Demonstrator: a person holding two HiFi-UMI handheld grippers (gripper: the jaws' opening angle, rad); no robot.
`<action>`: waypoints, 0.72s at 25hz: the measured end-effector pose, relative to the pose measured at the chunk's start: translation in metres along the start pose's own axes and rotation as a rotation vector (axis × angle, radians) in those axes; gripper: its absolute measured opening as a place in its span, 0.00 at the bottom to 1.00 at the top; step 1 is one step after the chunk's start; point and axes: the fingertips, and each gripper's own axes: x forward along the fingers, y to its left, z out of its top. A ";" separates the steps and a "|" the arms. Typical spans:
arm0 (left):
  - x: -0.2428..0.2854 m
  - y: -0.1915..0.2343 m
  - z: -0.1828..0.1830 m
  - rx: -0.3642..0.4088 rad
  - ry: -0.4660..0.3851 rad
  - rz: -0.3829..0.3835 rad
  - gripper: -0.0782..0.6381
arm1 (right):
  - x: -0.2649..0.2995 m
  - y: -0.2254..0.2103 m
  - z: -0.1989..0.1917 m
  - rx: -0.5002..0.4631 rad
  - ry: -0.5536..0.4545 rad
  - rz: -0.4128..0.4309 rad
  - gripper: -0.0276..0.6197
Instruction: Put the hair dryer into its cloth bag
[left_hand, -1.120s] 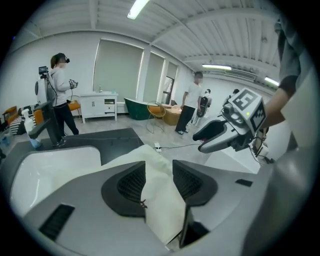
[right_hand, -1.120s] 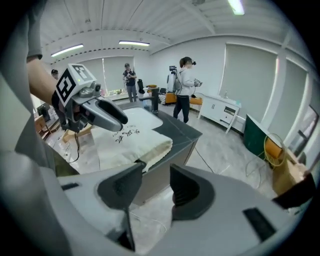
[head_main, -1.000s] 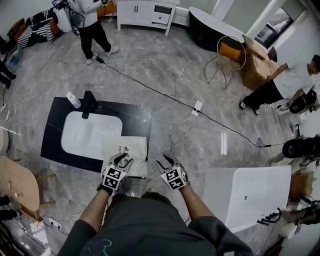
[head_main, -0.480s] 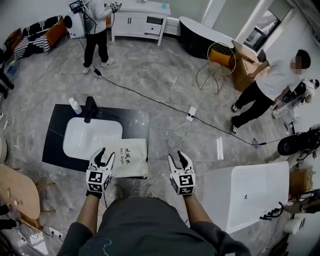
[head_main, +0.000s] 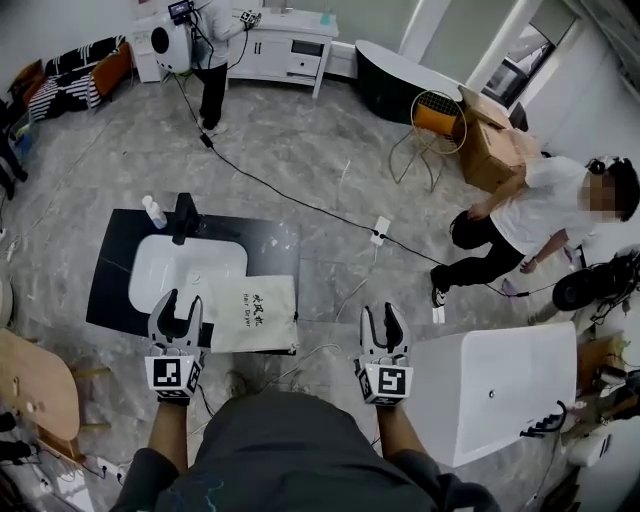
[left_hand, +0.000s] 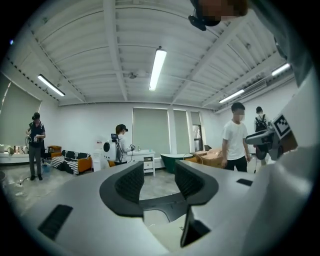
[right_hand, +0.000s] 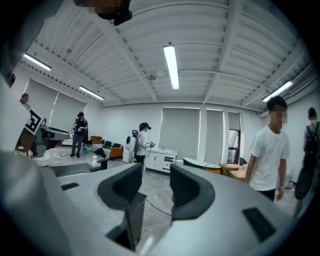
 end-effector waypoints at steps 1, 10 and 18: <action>-0.001 0.000 0.000 0.005 0.002 -0.001 0.38 | -0.001 0.001 -0.001 -0.004 -0.001 0.001 0.30; -0.007 -0.001 -0.001 0.006 0.010 0.000 0.38 | -0.003 0.003 -0.001 -0.016 -0.007 -0.043 0.23; -0.012 0.003 -0.007 0.008 0.024 0.012 0.38 | -0.002 0.003 -0.008 -0.027 0.000 -0.072 0.04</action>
